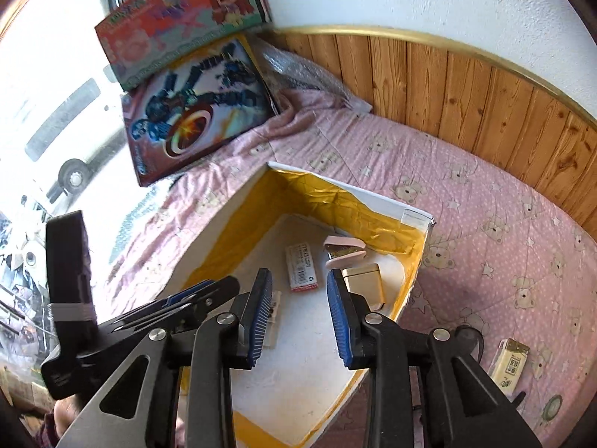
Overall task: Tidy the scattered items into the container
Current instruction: 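Move both grippers back toward the items on the bedspread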
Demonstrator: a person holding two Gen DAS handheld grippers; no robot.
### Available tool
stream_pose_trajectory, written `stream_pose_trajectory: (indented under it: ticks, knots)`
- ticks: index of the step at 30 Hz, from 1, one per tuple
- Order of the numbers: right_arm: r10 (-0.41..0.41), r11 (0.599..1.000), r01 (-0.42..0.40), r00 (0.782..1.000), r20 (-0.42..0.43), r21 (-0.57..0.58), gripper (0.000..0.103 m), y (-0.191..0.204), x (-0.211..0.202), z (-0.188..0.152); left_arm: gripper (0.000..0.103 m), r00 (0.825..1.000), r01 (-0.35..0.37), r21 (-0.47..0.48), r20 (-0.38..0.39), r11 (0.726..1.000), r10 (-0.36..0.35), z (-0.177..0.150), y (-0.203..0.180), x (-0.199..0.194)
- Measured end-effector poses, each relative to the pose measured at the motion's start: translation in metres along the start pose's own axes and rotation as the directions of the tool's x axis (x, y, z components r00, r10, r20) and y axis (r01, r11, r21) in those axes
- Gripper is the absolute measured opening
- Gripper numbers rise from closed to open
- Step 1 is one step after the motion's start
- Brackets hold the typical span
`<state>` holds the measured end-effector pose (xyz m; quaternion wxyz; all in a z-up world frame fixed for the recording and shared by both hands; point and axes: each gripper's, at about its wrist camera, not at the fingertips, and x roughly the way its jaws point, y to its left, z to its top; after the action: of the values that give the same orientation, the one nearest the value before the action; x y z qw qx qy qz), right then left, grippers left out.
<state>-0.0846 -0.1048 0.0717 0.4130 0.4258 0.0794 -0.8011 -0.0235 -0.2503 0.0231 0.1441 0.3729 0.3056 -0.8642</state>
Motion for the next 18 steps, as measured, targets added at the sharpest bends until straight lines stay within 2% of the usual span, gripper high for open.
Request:
stream_pose_trajectory:
  ticks: [4, 8, 13, 18]
  knots:
    - [0.032, 0.999, -0.03, 0.993, 0.115, -0.018, 0.038, 0.004, -0.043, -0.026, 0.036, 1.0, -0.014, 0.091, 0.027, 0.996, 0.012, -0.014, -0.024, -0.009]
    - [0.036, 0.997, -0.023, 0.981, 0.191, -0.07, 0.04, 0.01, -0.08, -0.057, 0.036, 0.998, -0.022, 0.156, 0.058, 0.987, 0.013, -0.029, -0.045, -0.021]
    - [0.028, 0.996, -0.007, 0.968, 0.249, -0.086, 0.04, -0.001, -0.111, -0.097, 0.036, 0.998, -0.003, 0.217, 0.062, 0.976, -0.011, -0.051, -0.07, -0.03]
    - [0.022, 1.0, -0.021, 0.96, 0.278, -0.008, 0.042, -0.039, -0.124, -0.136, 0.036, 0.996, 0.059, 0.275, 0.041, 0.96, -0.073, -0.075, -0.094, -0.034]
